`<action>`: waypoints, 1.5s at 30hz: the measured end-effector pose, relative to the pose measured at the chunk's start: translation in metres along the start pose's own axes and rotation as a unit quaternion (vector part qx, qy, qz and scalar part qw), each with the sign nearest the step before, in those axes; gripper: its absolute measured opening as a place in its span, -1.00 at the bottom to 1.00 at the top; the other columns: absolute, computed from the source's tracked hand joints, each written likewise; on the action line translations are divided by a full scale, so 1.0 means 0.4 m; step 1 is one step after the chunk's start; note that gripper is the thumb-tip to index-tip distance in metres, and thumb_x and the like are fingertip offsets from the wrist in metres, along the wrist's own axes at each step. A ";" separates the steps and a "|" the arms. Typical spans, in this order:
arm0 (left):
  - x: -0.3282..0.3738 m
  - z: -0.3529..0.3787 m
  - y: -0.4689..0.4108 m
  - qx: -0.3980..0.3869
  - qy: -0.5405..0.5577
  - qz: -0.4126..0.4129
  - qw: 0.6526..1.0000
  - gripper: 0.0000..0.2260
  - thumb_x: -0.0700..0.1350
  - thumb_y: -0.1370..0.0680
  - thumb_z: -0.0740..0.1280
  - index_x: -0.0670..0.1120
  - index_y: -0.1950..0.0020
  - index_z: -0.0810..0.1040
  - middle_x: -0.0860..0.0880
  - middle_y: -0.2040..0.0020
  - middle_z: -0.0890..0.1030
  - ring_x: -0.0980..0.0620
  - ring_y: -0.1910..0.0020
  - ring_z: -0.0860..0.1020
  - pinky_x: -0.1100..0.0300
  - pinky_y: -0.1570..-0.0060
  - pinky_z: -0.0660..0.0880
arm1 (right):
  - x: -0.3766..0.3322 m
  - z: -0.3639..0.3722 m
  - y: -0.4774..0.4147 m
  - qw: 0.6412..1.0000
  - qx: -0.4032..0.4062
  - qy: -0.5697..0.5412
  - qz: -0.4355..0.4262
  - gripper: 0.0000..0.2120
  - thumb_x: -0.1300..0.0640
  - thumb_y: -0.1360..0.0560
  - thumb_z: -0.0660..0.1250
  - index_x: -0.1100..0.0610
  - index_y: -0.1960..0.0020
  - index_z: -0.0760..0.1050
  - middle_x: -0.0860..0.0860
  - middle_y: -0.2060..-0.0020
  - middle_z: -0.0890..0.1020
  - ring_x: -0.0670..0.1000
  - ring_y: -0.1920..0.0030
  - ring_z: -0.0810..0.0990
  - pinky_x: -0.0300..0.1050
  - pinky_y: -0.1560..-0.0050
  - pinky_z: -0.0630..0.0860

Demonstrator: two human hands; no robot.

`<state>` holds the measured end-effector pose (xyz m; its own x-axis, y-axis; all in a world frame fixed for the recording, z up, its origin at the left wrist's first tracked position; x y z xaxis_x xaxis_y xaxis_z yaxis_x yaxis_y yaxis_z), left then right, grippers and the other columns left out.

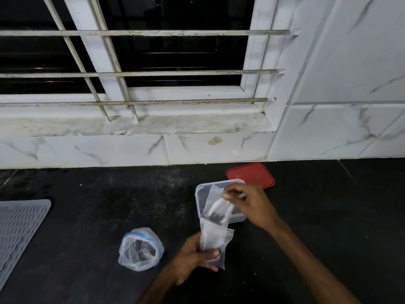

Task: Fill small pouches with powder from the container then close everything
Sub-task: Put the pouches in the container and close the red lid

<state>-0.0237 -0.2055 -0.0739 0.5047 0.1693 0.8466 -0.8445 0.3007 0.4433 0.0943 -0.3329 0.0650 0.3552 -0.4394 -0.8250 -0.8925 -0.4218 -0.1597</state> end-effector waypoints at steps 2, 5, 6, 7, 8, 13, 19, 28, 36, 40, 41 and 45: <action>0.000 -0.012 0.005 0.009 -0.003 -0.001 1.000 -0.57 -0.27 -0.45 0.48 -0.14 -0.29 0.50 -0.14 -0.07 0.67 -0.13 0.00 0.66 0.02 0.15 0.62 | 0.007 -0.034 -0.031 1.000 0.020 0.002 -0.003 -0.89 0.12 -0.50 0.44 0.08 0.00 0.68 -0.14 0.14 0.71 -0.19 0.10 0.65 -0.36 0.07 0.51; 0.003 -0.024 0.015 0.022 -0.001 0.000 1.000 -0.57 -0.28 -0.45 0.47 -0.13 -0.30 0.50 -0.16 -0.09 0.66 -0.15 -0.03 0.66 0.01 0.14 0.61 | 0.048 -0.034 -0.067 0.999 0.006 0.041 -0.011 -0.87 0.18 -0.50 0.43 0.13 -0.03 0.69 -0.10 0.11 0.72 -0.21 0.08 0.65 -0.45 0.07 0.47; 0.006 -0.026 0.017 0.023 -0.001 0.001 1.000 -0.57 -0.29 -0.45 0.47 -0.14 -0.29 0.50 -0.16 -0.09 0.66 -0.15 -0.03 0.66 0.01 0.14 0.61 | 0.067 -0.028 -0.074 0.998 0.004 0.062 -0.016 -0.86 0.19 -0.51 0.42 0.13 -0.05 0.69 -0.08 0.10 0.73 -0.20 0.08 0.65 -0.43 0.07 0.50; 0.007 -0.027 0.018 0.024 0.002 0.000 1.000 -0.57 -0.29 -0.44 0.47 -0.14 -0.29 0.50 -0.16 -0.08 0.66 -0.15 -0.03 0.66 0.00 0.13 0.61 | 0.087 -0.020 -0.079 0.996 0.002 0.084 -0.022 -0.86 0.18 -0.52 0.41 0.13 -0.05 0.68 -0.06 0.09 0.73 -0.18 0.09 0.65 -0.37 0.08 0.53; 0.010 -0.031 0.018 0.026 0.003 -0.001 1.000 -0.56 -0.28 -0.44 0.48 -0.14 -0.29 0.51 -0.16 -0.08 0.66 -0.15 -0.03 0.66 -0.01 0.13 0.61 | 0.108 -0.011 -0.081 0.994 -0.002 0.108 -0.034 -0.86 0.16 -0.54 0.39 0.12 -0.06 0.68 -0.07 0.08 0.72 -0.16 0.10 0.65 -0.31 0.06 0.54; 0.025 -0.047 0.022 0.040 0.017 0.008 0.999 -0.53 -0.26 -0.43 0.49 -0.15 -0.32 0.49 -0.17 -0.11 0.66 -0.17 -0.08 0.65 -0.03 0.09 0.61 | 0.264 0.099 -0.047 0.944 -0.214 0.246 0.048 -0.83 0.09 -0.54 0.35 0.10 -0.07 0.66 0.01 -0.02 0.69 -0.02 -0.03 0.63 -0.16 -0.08 0.51; 0.045 -0.052 0.023 0.041 0.035 0.025 0.998 -0.54 -0.37 -0.43 0.45 -0.17 -0.30 0.48 -0.26 -0.15 0.62 -0.25 -0.14 0.61 -0.13 -0.15 0.57 | 0.123 0.044 -0.055 0.993 -0.068 0.097 0.030 -0.83 0.11 -0.58 0.32 0.15 -0.07 0.64 0.03 0.07 0.70 0.01 0.07 0.67 -0.16 0.04 0.58; 0.079 -0.045 0.000 0.091 0.008 0.064 0.994 -0.67 -0.24 -0.49 0.42 -0.19 -0.24 0.53 -0.23 -0.05 0.68 -0.22 -0.04 0.66 0.03 0.10 0.62 | 0.012 0.146 0.024 0.981 -0.149 0.126 0.014 -0.79 -0.02 -0.42 0.49 -0.01 -0.03 0.60 -0.14 0.08 0.64 -0.17 0.09 0.59 -0.14 0.02 0.57; 0.077 -0.136 0.034 0.173 0.062 0.056 0.981 -0.65 -0.02 -0.50 0.31 -0.22 -0.18 0.53 -0.26 0.00 0.67 -0.19 0.06 0.66 0.03 0.25 0.61 | 0.011 0.038 -0.061 0.986 -0.081 0.134 0.053 -0.90 0.08 -0.48 0.42 0.01 0.07 0.51 -0.09 0.17 0.64 -0.09 0.16 0.62 -0.09 0.13 0.58; 0.090 -0.188 0.057 0.215 0.052 0.073 0.973 -0.79 -0.13 -0.60 0.26 -0.18 -0.19 0.52 -0.22 -0.02 0.68 -0.13 0.09 0.66 0.05 0.24 0.57 | 0.022 0.058 -0.098 0.984 -0.031 0.174 0.015 -0.90 0.14 -0.51 0.40 0.02 0.04 0.48 -0.09 0.12 0.61 -0.10 0.11 0.58 -0.15 0.12 0.56; 0.098 -0.193 0.060 0.222 0.052 0.080 0.970 -0.79 -0.14 -0.61 0.26 -0.18 -0.19 0.52 -0.22 -0.01 0.68 -0.11 0.11 0.66 0.06 0.26 0.56 | 0.030 0.083 -0.098 0.983 -0.038 0.177 0.009 -0.89 0.15 -0.50 0.40 0.03 0.03 0.48 -0.09 0.10 0.60 -0.10 0.09 0.56 -0.18 0.11 0.53; 0.124 -0.196 0.061 0.241 0.059 0.101 0.963 -0.85 -0.18 -0.60 0.28 -0.15 -0.14 0.55 -0.23 0.03 0.68 -0.07 0.15 0.65 0.11 0.34 0.55 | 0.161 0.226 -0.053 0.937 -0.241 0.240 0.078 -0.81 -0.01 -0.50 0.39 0.07 -0.04 0.56 -0.03 0.02 0.63 -0.01 0.03 0.58 -0.04 -0.02 0.51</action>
<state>-0.0050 -0.1162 -0.0442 0.3146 0.2923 0.9031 -0.8984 -0.2154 0.3827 0.1110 -0.2804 -0.0339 0.4192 -0.7828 -0.4599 -0.7560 -0.5814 0.3007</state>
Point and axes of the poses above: each hand's wrist, its own y-axis away from the middle knuckle, its own z-axis out of the palm, x = y × z, the point moved 9 cm from there along -y, towards the middle knuckle
